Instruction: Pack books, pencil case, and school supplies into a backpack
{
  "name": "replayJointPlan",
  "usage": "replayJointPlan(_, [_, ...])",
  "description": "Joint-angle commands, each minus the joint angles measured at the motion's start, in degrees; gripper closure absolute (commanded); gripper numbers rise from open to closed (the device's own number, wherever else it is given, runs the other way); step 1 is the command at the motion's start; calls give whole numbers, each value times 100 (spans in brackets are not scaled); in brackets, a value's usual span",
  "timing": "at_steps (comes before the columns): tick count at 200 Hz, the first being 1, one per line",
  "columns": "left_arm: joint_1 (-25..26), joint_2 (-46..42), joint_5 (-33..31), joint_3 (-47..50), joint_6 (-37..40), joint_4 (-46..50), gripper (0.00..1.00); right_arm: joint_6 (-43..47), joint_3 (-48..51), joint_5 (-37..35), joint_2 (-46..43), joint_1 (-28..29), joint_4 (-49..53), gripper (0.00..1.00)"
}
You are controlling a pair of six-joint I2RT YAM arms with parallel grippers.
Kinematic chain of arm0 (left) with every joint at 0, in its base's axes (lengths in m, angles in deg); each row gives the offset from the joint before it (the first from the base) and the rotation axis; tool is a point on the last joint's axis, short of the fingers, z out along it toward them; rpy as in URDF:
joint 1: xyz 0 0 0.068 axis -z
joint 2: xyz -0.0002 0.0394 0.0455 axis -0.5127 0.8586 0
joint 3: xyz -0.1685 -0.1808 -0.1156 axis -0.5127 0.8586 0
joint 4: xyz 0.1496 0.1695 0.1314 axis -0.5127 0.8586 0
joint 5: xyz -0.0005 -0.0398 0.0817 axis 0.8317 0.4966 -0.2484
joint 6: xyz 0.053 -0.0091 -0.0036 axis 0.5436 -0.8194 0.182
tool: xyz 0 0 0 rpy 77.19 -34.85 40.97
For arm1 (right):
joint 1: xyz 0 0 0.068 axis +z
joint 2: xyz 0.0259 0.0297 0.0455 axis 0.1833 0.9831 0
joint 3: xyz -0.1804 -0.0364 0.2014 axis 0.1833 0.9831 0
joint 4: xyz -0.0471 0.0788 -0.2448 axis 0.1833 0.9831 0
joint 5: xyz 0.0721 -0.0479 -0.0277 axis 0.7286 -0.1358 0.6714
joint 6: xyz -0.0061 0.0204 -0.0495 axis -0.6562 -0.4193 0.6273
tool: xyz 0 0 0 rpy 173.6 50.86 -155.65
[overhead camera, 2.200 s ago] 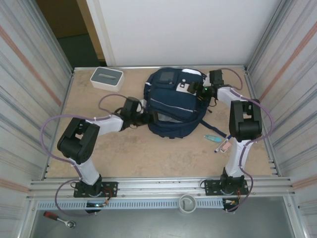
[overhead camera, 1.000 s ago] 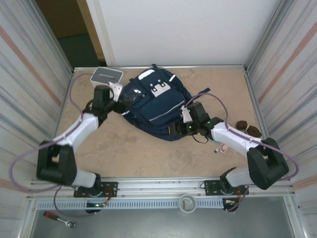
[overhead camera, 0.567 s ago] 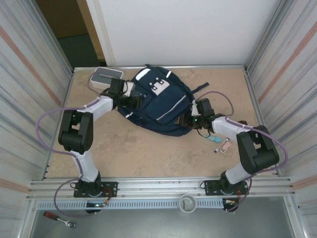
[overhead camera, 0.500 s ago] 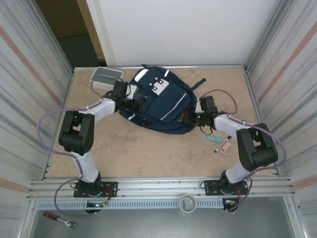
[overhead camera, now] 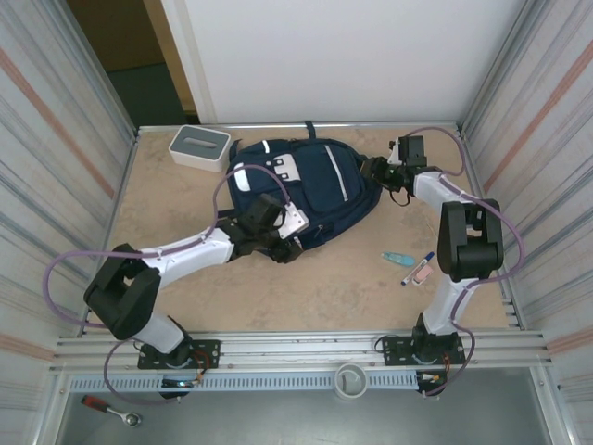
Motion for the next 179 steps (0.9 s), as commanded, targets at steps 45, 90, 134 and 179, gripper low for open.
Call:
replayJointPlan(45, [128,897,-680,-654,2174,-379,24,397,1359,30,-1425,63,389,41])
replayJointPlan(90, [179,1581,-1573,-1008,2353,-599,35,403,1744,304,-1697,140,374,40])
replayJointPlan(134, [177,1375,-1282,-594,2017,-1047,63,445,2441,284,-2367,561,-108,40])
replayJointPlan(179, [-58,1048,-120,-518,1150,-746,80,528,3252,-131,-2805,1480,-1224,45])
